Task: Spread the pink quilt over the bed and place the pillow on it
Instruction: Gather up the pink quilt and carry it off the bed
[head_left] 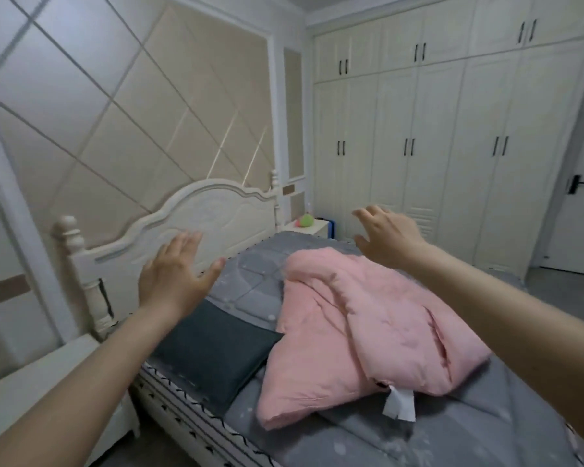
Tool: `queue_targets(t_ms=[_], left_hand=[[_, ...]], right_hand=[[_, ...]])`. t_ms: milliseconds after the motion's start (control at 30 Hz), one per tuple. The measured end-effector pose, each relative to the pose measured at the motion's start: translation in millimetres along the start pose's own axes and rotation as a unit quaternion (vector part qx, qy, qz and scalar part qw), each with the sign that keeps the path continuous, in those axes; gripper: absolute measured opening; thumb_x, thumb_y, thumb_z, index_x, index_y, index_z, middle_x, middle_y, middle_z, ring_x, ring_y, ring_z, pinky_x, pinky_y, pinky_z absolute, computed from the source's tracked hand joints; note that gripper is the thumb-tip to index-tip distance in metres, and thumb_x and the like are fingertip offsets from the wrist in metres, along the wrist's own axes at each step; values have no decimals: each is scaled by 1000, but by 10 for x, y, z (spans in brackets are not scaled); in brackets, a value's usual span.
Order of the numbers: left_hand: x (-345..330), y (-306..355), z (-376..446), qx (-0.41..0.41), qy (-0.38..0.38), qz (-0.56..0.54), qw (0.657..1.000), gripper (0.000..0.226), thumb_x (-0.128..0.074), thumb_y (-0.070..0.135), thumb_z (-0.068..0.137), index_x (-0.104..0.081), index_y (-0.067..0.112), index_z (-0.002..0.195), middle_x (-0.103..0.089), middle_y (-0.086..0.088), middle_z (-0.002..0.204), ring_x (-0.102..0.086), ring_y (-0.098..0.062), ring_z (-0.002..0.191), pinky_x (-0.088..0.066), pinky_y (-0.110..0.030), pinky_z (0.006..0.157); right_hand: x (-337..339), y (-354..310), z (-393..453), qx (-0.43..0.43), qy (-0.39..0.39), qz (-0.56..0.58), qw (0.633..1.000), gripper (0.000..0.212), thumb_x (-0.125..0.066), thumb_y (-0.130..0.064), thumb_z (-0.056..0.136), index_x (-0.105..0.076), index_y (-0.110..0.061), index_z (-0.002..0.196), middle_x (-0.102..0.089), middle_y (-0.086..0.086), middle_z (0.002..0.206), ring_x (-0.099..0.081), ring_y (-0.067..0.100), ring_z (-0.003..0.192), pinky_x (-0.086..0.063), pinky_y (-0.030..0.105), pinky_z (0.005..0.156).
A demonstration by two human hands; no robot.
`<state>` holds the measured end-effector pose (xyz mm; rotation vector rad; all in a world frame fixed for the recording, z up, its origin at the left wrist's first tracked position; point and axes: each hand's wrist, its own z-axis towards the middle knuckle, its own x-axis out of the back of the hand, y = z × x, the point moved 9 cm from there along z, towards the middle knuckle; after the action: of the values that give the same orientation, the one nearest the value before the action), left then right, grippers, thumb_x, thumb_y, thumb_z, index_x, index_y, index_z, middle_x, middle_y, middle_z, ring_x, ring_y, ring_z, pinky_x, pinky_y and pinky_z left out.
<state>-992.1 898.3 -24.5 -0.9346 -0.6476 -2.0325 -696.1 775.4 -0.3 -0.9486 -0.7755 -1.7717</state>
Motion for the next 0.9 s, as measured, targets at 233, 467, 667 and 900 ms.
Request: queue_targets(t_ms=[233, 467, 667, 900], left_hand=[[-1339, 745, 709, -72, -71, -89, 991, 69, -39, 60, 87, -31, 20, 143, -34, -3, 149, -36, -24, 132, -36, -43, 101], [-2729, 974, 1114, -89, -162, -112, 976, 68, -38, 60, 88, -27, 23, 145, -26, 0, 153, -27, -19, 139, -30, -42, 107], [-3419, 1003, 1440, -111, -173, -118, 971, 82, -25, 71, 80, -31, 20, 144, -29, -3, 152, -31, -21, 137, -32, -41, 105], [-4499, 1330, 1980, -194, -207, -167, 944, 92, -13, 73, 68, -33, 22, 142, -32, -3, 150, -30, -21, 138, -31, -40, 107]], right_hand=[[-928, 691, 116, -86, -54, -14, 995, 45, -43, -37, 90, -39, -17, 131, -49, 8, 128, -49, 29, 117, -45, 40, 87], [-2052, 1309, 266, -178, -162, -9, 971, 50, -41, -37, 92, -32, -18, 137, -45, 8, 136, -47, 29, 121, -44, 41, 92], [-2646, 1423, 455, -218, -207, -7, 954, 51, -41, -35, 91, -30, -18, 138, -43, 7, 138, -46, 28, 122, -44, 41, 92], [-3402, 1345, 682, -196, -291, 3, 936, 61, -46, -37, 92, -21, -24, 146, -28, 0, 152, -35, 23, 134, -35, 36, 106]])
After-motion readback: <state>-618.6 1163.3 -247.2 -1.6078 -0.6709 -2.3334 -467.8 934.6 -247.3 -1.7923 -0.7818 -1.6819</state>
